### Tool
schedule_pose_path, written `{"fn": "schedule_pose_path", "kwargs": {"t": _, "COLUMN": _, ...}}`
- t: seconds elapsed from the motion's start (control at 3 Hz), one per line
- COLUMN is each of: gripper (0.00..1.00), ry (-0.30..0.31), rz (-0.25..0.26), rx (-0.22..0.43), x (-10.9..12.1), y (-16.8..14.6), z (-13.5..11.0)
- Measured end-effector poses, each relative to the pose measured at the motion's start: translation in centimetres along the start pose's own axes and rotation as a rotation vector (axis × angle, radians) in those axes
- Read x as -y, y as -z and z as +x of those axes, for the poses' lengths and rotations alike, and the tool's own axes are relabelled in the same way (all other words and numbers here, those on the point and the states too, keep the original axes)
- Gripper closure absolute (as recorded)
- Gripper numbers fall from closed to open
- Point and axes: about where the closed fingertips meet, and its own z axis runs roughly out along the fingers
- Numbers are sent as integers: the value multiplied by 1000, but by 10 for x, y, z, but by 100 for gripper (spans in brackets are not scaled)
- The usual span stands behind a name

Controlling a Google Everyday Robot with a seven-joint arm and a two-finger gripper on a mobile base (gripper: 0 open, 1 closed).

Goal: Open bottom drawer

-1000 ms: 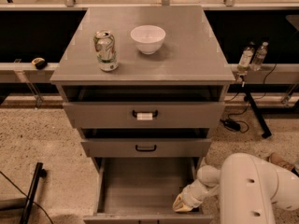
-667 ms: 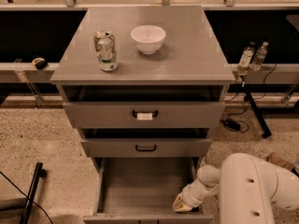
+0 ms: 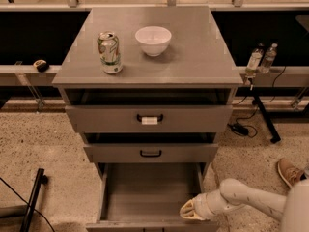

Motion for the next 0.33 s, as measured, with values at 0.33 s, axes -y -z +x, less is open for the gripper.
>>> {"fn": "schedule_pose_path", "kwargs": {"t": 0.33, "gripper": 85, "ry": 5, "rz": 63, "rx": 21, "x": -2, "y": 10, "z": -5}}
